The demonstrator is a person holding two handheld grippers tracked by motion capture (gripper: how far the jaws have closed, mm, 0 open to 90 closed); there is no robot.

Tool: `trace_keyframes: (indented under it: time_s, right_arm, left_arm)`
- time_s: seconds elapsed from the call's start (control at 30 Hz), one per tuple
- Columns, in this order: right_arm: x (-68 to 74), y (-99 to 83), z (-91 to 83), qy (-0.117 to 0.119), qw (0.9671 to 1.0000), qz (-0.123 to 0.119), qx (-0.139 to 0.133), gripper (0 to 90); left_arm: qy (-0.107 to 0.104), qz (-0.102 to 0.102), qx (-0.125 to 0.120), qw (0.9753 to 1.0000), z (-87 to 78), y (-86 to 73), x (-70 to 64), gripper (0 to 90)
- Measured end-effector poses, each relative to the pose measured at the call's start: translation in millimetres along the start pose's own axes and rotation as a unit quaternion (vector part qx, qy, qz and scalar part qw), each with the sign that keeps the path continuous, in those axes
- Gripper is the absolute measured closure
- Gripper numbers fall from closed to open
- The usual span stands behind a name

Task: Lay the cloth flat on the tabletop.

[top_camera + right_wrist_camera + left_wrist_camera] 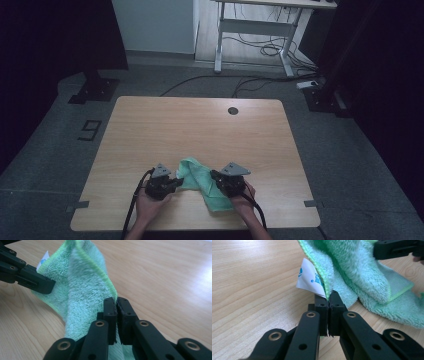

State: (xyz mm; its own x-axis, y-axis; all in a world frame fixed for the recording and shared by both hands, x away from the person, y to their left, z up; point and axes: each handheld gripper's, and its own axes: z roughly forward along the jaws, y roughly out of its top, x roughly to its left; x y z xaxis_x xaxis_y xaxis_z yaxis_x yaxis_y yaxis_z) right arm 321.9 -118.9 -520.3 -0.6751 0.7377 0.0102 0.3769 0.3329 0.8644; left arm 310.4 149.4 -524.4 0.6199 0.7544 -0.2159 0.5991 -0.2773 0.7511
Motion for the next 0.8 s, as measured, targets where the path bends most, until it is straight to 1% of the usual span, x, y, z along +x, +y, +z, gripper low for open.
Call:
trace_keyframes:
  time_s: [0.07, 0.13, 0.3, 0.33, 0.37, 0.4, 0.47, 0.53, 0.67, 0.8]
  right_arm:
    - [-0.3, 0.5, -2.6, -0.003, 1.0000, 0.000, -0.003, 87.5]
    - [-3.8, 2.5, -10.2, 0.000, 0.9999, 0.004, -0.012, 88.1]
    - [-8.7, 4.6, -16.9, 0.003, 0.9997, 0.010, -0.020, 88.2]
    - [-10.1, 4.9, -19.5, 0.002, 0.9997, 0.011, -0.023, 88.2]
    - [-11.5, 5.4, -23.1, 0.001, 0.9995, 0.013, -0.028, 88.2]
    - [-13.8, 6.6, -30.2, -0.001, 0.9992, 0.015, -0.038, 88.3]
    - [-15.9, 7.5, -35.0, -0.003, 0.9987, 0.015, -0.048, 88.2]
    - [-19.1, 7.9, -38.3, -0.003, 0.9984, 0.018, -0.054, 88.1]
    - [-23.7, 6.9, -38.9, -0.008, 0.9981, 0.024, -0.055, 88.2]
    - [-24.5, 7.9, -41.2, -0.011, 0.9980, 0.021, -0.058, 88.2]
  left_arm:
    - [0.001, -0.001, -0.003, 1.0000, -1.2, 0.1, 0.7, 87.8]
    - [0.000, -0.004, -0.007, 1.0000, -2.8, 0.3, 2.2, 87.8]
    - [-0.003, -0.006, -0.015, 0.9999, -5.5, 0.5, 3.2, 87.8]
    - [-0.005, -0.007, -0.021, 0.9997, -7.4, 0.7, 3.2, 87.8]
    - [-0.007, -0.006, -0.025, 0.9996, -9.3, 1.1, 3.5, 87.9]
    - [-0.007, -0.005, -0.028, 0.9996, -11.4, 2.2, 3.2, 87.9]
    - [-0.009, -0.001, -0.031, 0.9995, -14.7, 4.1, 2.5, 88.0]
    - [-0.010, -0.001, -0.031, 0.9995, -14.9, 4.2, 2.5, 88.1]
    - [-0.010, -0.001, -0.028, 0.9996, -13.0, 3.5, 3.1, 88.1]
    - [-0.011, 0.001, -0.033, 0.9994, -14.9, 4.3, 3.3, 88.1]
